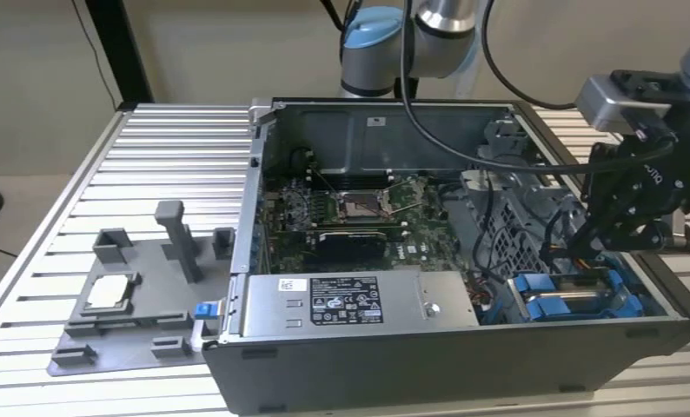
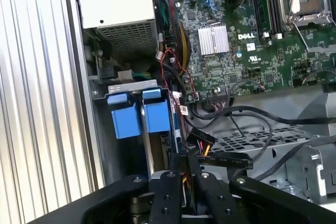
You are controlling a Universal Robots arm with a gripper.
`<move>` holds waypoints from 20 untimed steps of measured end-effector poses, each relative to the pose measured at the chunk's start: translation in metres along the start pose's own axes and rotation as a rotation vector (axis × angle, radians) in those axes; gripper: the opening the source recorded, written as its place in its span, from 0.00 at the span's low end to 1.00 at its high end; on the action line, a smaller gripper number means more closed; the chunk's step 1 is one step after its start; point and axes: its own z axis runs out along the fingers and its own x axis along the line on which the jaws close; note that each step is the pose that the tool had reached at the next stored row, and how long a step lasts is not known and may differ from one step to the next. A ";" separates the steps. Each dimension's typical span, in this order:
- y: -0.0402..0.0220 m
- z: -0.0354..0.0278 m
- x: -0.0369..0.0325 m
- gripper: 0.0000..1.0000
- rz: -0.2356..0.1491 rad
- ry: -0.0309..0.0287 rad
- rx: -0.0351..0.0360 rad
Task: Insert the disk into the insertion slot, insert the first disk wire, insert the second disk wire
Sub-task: 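Insert the second disk wire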
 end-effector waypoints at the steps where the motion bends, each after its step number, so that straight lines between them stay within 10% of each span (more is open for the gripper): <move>1: 0.0014 0.0007 0.0003 0.00 -0.001 -0.0013 0.0077; 10: 0.0068 0.0060 0.0159 0.00 -0.009 -0.0131 0.0527; 14: 0.0111 0.0075 0.0167 0.00 -0.016 -0.0245 0.1011; 20: 0.0123 0.0085 0.0169 0.00 -0.016 -0.0253 0.1038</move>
